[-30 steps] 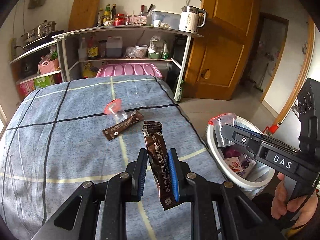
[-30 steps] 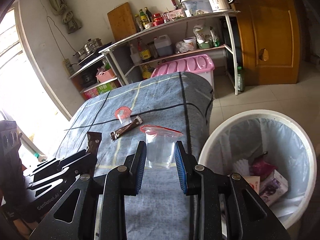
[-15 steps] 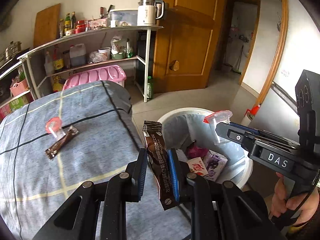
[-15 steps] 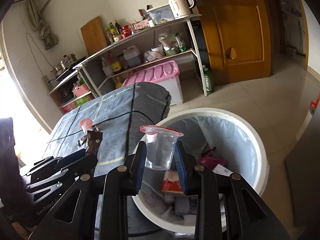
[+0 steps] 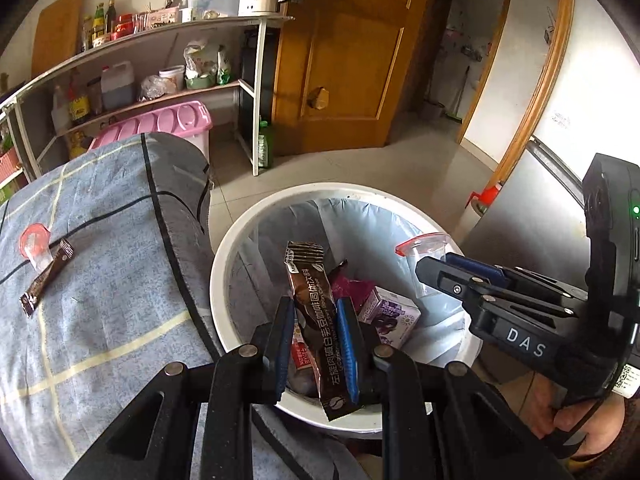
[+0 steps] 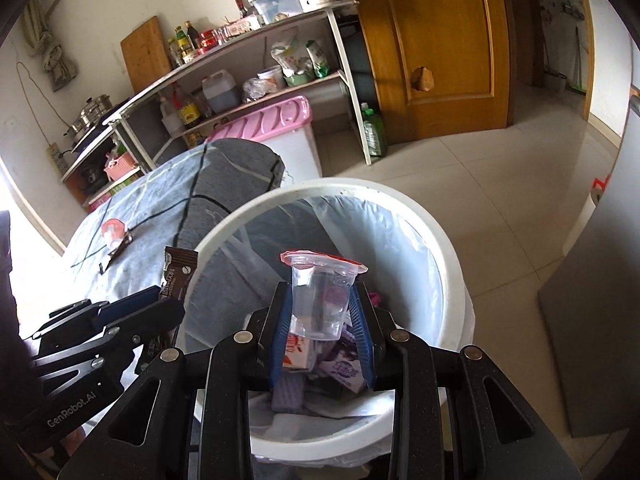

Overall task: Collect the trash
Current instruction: 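Open both grippers over the bin to drop the cup and wrapper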

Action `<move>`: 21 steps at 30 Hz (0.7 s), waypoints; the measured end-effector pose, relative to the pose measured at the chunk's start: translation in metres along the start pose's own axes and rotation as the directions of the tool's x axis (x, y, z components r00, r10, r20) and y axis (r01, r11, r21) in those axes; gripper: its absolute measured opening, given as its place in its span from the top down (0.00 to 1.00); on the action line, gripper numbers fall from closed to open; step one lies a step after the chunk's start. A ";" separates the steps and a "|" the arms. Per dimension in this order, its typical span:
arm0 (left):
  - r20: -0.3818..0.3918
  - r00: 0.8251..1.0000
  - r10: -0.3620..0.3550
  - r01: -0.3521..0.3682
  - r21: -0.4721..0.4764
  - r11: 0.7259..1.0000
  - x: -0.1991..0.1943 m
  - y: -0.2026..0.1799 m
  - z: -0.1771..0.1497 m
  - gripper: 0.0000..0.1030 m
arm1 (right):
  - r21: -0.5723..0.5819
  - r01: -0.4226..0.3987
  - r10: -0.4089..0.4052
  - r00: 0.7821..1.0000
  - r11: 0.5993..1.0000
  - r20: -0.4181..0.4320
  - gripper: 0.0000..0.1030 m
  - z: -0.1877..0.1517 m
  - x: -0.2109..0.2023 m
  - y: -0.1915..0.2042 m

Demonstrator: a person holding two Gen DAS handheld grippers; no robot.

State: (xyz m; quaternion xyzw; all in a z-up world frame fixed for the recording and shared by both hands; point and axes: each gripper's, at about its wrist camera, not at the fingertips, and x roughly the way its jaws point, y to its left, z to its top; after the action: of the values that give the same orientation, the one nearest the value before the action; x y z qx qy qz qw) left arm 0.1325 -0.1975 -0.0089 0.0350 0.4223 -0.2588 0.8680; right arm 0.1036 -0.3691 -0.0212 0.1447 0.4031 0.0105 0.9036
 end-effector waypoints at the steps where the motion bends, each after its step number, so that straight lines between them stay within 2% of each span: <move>1: 0.003 1.000 0.007 -0.007 0.012 1.000 0.002 -0.002 0.000 0.78 | 0.001 0.008 -0.008 1.000 1.000 -0.009 0.70 0.000 0.003 -0.002; 11: -0.013 1.000 0.027 -0.027 0.003 1.000 0.007 -0.001 0.000 0.75 | 0.021 0.033 -0.032 0.998 0.999 -0.049 0.68 -0.008 0.014 -0.011; 14: -0.009 0.999 0.037 -0.037 0.004 0.999 0.006 -0.001 0.000 0.57 | 0.031 0.034 -0.032 0.998 0.999 -0.044 0.48 -0.009 0.013 -0.011; 15: -0.008 0.999 0.035 -0.035 -0.001 0.999 0.006 0.000 -0.001 0.56 | 0.036 0.029 -0.028 0.999 0.999 -0.042 0.43 -0.009 0.012 -0.012; 21: 0.003 0.999 0.036 -0.036 -0.009 0.999 -0.002 0.003 -0.001 0.56 | 0.049 0.025 -0.023 0.999 0.998 -0.032 0.43 -0.009 0.008 -0.011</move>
State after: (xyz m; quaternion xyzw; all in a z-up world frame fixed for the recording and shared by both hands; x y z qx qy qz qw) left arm 0.1318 -0.1943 -0.0091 0.0384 0.4212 -0.2412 0.8735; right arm 0.1013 -0.3767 -0.0359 0.1621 0.4190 -0.0081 0.8934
